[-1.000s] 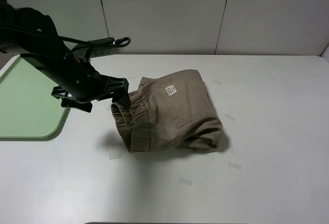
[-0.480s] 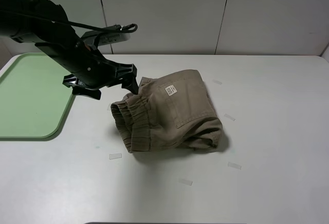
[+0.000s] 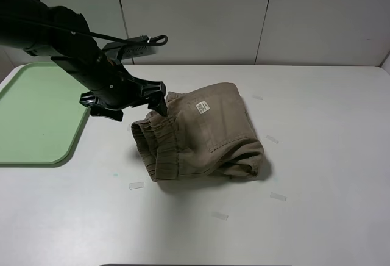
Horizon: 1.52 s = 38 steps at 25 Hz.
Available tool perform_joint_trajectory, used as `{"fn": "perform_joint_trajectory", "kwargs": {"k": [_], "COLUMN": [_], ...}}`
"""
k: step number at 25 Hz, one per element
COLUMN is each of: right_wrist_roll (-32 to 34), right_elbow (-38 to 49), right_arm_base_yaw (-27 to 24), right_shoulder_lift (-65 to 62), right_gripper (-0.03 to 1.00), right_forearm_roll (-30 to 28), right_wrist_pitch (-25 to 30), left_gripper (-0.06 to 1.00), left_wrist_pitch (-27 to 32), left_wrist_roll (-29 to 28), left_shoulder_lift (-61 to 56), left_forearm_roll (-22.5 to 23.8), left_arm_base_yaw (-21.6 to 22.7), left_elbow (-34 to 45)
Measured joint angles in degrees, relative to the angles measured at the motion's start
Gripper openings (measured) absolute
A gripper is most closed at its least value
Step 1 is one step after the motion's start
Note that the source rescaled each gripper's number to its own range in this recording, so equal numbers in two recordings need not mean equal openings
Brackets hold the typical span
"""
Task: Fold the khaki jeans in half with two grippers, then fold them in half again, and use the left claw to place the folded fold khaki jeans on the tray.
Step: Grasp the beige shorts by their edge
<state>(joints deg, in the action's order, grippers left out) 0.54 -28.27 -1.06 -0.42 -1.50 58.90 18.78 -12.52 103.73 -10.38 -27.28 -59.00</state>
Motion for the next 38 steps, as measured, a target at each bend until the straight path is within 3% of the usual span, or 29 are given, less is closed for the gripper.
{"fn": "perform_joint_trajectory", "kwargs": {"k": [8, 14, 29, 32, 36, 38], "right_wrist_roll": [0.00, 0.00, 0.00, 0.00, 0.00, 0.00], "right_elbow": [0.00, 0.00, 0.00, 0.00, 0.00, 0.00], "right_arm_base_yaw": [0.00, 0.00, 0.00, 0.00, 0.00, 0.00], "right_shoulder_lift": [0.00, 0.00, 0.00, 0.00, 0.00, 0.00], "right_gripper": [1.00, 1.00, 1.00, 1.00, 1.00, 1.00], "right_forearm_roll": [0.00, 0.00, 0.00, 0.00, 0.00, 0.00], "right_wrist_pitch": [0.00, 0.00, 0.00, 0.00, 0.00, 0.00], "left_gripper": [1.00, 1.00, 1.00, 0.91, 0.63, 0.54], "left_wrist_pitch": [0.46, 4.59, 8.42, 8.87, 8.31, 7.35], "left_wrist_roll": [1.31, 1.42, -1.66, -1.95, -2.00, -2.00], "left_shoulder_lift": [6.97, 13.45, 23.47, 24.11, 24.71, 24.78], "left_forearm_roll": [0.00, 0.13, 2.71, 3.63, 4.73, 4.42], "left_arm_base_yaw": [-1.71, -3.91, -7.46, -7.64, -7.64, -7.75], "left_elbow": [-7.24, -13.52, -22.99, -23.25, -23.25, -23.25]}}
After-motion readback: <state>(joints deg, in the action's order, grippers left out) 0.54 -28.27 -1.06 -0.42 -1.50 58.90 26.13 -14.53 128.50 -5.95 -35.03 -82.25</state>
